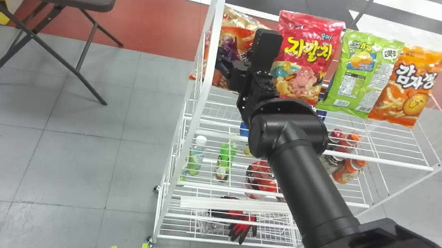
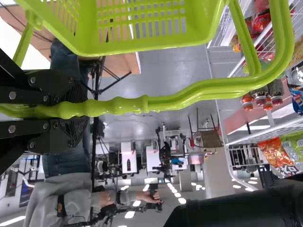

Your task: Hold basket handle with left hand then pick Saewookkang with right hand and place into basket

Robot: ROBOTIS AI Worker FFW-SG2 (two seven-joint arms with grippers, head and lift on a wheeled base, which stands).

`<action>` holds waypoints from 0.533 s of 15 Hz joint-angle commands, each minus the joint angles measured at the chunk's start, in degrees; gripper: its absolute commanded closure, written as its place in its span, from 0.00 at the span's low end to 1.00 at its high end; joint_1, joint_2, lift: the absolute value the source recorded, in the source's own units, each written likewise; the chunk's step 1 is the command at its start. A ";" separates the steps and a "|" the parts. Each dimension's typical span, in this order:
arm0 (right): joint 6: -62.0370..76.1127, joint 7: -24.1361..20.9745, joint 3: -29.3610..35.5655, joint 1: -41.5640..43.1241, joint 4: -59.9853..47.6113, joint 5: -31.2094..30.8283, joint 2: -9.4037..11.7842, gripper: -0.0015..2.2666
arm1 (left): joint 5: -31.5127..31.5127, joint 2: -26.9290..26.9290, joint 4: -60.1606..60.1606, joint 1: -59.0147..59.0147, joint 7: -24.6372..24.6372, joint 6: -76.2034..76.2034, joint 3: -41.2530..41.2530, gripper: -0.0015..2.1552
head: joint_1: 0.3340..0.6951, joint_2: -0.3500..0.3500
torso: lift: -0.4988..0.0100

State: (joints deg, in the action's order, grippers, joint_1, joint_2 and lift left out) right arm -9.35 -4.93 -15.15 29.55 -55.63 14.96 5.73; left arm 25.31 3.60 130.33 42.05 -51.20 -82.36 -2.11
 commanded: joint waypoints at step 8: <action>1.48 -4.21 -0.94 -5.11 -8.71 -0.72 0.69 0.99 | 0.18 -0.53 -0.16 -0.30 0.75 0.13 -0.18 0.84 | 1.00 0.15 | 0.94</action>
State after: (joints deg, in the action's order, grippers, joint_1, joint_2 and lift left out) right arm -7.91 -9.17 -16.04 25.73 -61.81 14.10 6.02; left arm 25.45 3.22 129.95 41.72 -50.49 -82.23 -2.29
